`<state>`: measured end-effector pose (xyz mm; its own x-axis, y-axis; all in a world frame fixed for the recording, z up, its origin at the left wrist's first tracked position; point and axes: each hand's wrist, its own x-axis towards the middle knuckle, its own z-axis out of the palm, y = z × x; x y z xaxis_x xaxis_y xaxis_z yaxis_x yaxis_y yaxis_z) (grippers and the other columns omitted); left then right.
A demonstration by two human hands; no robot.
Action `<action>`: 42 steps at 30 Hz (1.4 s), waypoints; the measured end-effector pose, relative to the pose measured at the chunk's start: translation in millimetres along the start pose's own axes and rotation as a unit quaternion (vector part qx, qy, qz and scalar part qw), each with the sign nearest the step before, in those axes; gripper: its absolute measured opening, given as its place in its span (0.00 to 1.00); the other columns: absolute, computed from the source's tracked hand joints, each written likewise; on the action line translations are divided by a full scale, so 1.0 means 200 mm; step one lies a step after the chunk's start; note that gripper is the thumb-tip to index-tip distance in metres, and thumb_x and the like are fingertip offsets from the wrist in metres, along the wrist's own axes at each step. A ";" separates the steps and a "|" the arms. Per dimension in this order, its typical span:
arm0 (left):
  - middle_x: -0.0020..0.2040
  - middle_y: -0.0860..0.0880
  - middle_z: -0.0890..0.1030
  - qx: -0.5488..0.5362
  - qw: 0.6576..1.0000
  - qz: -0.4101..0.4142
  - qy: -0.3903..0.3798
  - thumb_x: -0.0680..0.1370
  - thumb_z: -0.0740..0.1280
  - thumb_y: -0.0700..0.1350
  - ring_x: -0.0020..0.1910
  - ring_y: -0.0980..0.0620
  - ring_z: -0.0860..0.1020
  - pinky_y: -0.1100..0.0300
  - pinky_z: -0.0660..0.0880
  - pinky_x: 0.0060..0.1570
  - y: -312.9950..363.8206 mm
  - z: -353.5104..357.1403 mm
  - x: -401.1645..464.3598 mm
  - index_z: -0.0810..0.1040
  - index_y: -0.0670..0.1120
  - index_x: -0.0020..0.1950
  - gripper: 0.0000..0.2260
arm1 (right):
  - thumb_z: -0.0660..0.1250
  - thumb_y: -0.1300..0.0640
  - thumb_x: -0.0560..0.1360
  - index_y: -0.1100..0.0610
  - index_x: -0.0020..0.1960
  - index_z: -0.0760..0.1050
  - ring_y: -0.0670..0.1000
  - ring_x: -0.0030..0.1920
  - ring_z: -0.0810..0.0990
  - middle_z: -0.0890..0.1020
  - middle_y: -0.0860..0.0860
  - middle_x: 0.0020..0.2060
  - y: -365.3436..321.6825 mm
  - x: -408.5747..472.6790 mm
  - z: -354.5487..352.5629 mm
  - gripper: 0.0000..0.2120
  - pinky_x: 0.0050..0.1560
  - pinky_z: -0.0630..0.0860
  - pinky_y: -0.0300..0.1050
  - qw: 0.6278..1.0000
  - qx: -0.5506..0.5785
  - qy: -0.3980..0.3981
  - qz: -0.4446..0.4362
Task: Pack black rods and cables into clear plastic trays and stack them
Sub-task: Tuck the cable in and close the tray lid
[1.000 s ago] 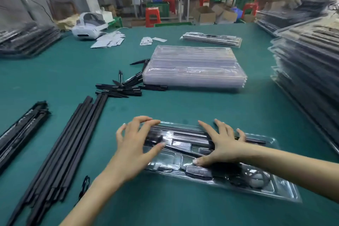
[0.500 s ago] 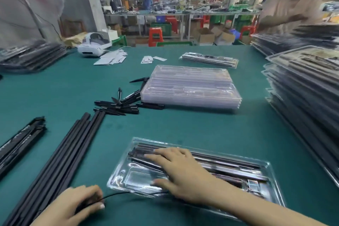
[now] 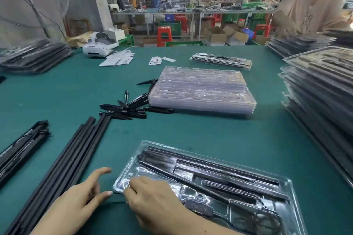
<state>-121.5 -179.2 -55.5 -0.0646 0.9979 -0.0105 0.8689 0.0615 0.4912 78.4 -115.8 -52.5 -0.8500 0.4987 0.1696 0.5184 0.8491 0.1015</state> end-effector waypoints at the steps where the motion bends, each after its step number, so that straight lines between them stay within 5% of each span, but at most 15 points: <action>1: 0.31 0.63 0.73 0.005 1.000 -0.004 -0.002 0.76 0.67 0.51 0.29 0.61 0.70 0.65 0.69 0.34 0.02 0.00 0.00 0.66 0.74 0.62 0.21 | 0.71 0.42 0.63 0.46 0.38 0.77 0.40 0.36 0.76 0.77 0.41 0.35 0.00 0.01 0.01 0.10 0.25 0.66 0.34 1.000 0.012 0.012 0.003; 8: 0.44 0.69 0.75 0.005 1.000 0.019 0.010 0.77 0.68 0.46 0.39 0.65 0.74 0.69 0.70 0.39 0.03 0.00 0.03 0.73 0.69 0.55 0.16 | 0.74 0.36 0.58 0.46 0.37 0.78 0.42 0.37 0.76 0.76 0.41 0.35 0.02 0.04 0.05 0.16 0.30 0.71 0.34 0.999 0.024 0.029 0.007; 13: 0.49 0.76 0.72 0.046 0.998 0.041 0.012 0.78 0.66 0.48 0.46 0.72 0.73 0.72 0.69 0.44 0.01 -0.01 0.08 0.73 0.69 0.56 0.14 | 0.67 0.45 0.73 0.50 0.51 0.78 0.50 0.49 0.76 0.78 0.47 0.50 0.07 0.03 0.04 0.12 0.47 0.73 0.41 0.994 0.088 0.050 0.036; 16: 0.49 0.74 0.75 0.019 0.998 0.052 -0.009 0.79 0.66 0.45 0.50 0.70 0.74 0.72 0.69 0.51 -0.03 -0.02 0.11 0.76 0.62 0.58 0.12 | 0.71 0.49 0.65 0.48 0.36 0.80 0.43 0.35 0.77 0.79 0.41 0.34 0.06 0.04 0.04 0.03 0.31 0.71 0.34 0.997 0.015 0.072 0.009; 19: 0.49 0.71 0.77 -0.006 0.997 0.068 -0.042 0.79 0.66 0.40 0.51 0.67 0.76 0.72 0.69 0.53 -0.06 -0.03 0.15 0.77 0.58 0.57 0.13 | 0.61 0.61 0.64 0.51 0.28 0.78 0.43 0.26 0.73 0.74 0.43 0.25 0.03 0.04 0.07 0.11 0.22 0.61 0.37 0.987 -0.081 0.137 -0.015; 23: 0.39 0.57 0.78 -0.059 0.995 0.053 -0.054 0.78 0.66 0.38 0.37 0.60 0.73 0.66 0.70 0.43 -0.08 -0.06 0.19 0.79 0.61 0.51 0.16 | 0.65 0.62 0.67 0.51 0.28 0.77 0.44 0.27 0.74 0.74 0.44 0.26 0.04 0.03 0.10 0.12 0.24 0.62 0.38 0.960 -0.107 0.257 -0.038; 30: 0.29 0.52 0.77 -0.094 0.993 0.031 -0.069 0.80 0.64 0.44 0.28 0.58 0.73 0.63 0.71 0.34 -0.07 -0.04 0.24 0.77 0.63 0.51 0.11 | 0.76 0.54 0.59 0.50 0.27 0.74 0.44 0.26 0.72 0.73 0.44 0.25 0.06 0.05 0.07 0.11 0.22 0.59 0.39 0.969 -0.072 0.235 -0.001; 37: 0.36 0.57 0.77 -0.001 0.998 0.022 -0.060 0.79 0.64 0.50 0.32 0.58 0.72 0.60 0.71 0.40 -0.07 0.01 0.20 0.71 0.66 0.52 0.09 | 0.66 0.61 0.67 0.50 0.29 0.76 0.46 0.26 0.71 0.73 0.46 0.26 0.03 0.01 0.12 0.10 0.21 0.62 0.39 0.961 -0.090 0.261 -0.020; 42: 0.38 0.62 0.76 0.059 0.998 -0.014 -0.001 0.78 0.63 0.54 0.35 0.60 0.72 0.63 0.67 0.37 -0.02 0.06 0.22 0.71 0.58 0.49 0.02 | 0.72 0.60 0.64 0.49 0.28 0.73 0.47 0.26 0.70 0.73 0.46 0.26 0.05 0.03 0.07 0.11 0.22 0.62 0.40 0.955 -0.055 0.290 -0.016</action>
<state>-122.1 -135.8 -67.6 -0.0899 0.9957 -0.0245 0.9181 0.0923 0.3855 78.1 -101.9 -65.1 -0.6872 0.2661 0.6760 0.5276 0.8225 0.2125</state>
